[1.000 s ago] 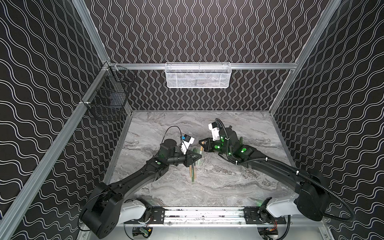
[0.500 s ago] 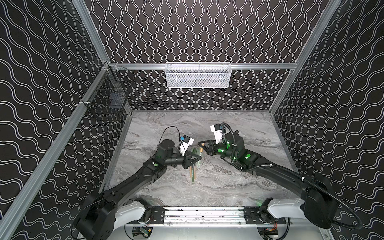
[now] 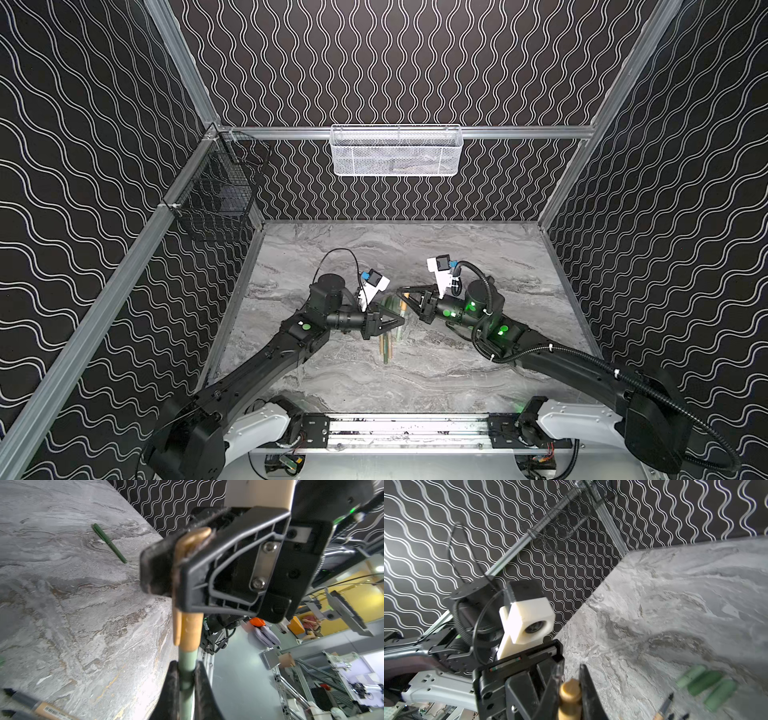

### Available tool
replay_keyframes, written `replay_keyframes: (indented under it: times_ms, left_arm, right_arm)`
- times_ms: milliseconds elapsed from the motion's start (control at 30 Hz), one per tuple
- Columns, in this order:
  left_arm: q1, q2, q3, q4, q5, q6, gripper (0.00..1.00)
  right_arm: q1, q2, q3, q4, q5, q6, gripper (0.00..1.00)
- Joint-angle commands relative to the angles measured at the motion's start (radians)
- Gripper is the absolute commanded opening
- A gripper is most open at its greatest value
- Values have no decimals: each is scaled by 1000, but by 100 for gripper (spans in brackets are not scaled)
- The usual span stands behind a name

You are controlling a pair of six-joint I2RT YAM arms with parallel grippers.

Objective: Insert pens into pen caps
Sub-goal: Put on the pen cap to the pen.

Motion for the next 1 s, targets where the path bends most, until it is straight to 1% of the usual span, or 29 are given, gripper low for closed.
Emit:
replay_keyframes:
  times_ms: [0,200,333,400,600,733,833,867,967]
  left_arm:
    - [35,-1,41,413,-96,-100,0]
    - [53,-17,81,435,-70,-107,0]
    - [84,18,92,598,-14,-216,0]
    - [91,36,97,639,-1,-244,0]
    - [94,47,85,641,2,-240,0]
    - [94,42,64,628,-5,-248,0]
    - [94,25,47,613,1,-250,0]
    - [94,19,43,596,2,-245,5]
    - [94,-11,33,516,-8,-213,36]
  right_arm:
    - [35,9,-24,-213,-322,-43,0]
    - [55,12,-18,-279,-305,-86,0]
    - [63,15,-22,-301,-289,-102,0]
    - [68,14,-20,-310,-280,-107,0]
    - [68,-1,-2,-339,-207,-109,0]
    - [63,-3,32,-344,-110,-72,0]
    - [47,1,71,-340,-61,-39,0]
    - [39,4,84,-334,-56,-30,0]
    - [9,9,133,-352,-19,-6,0]
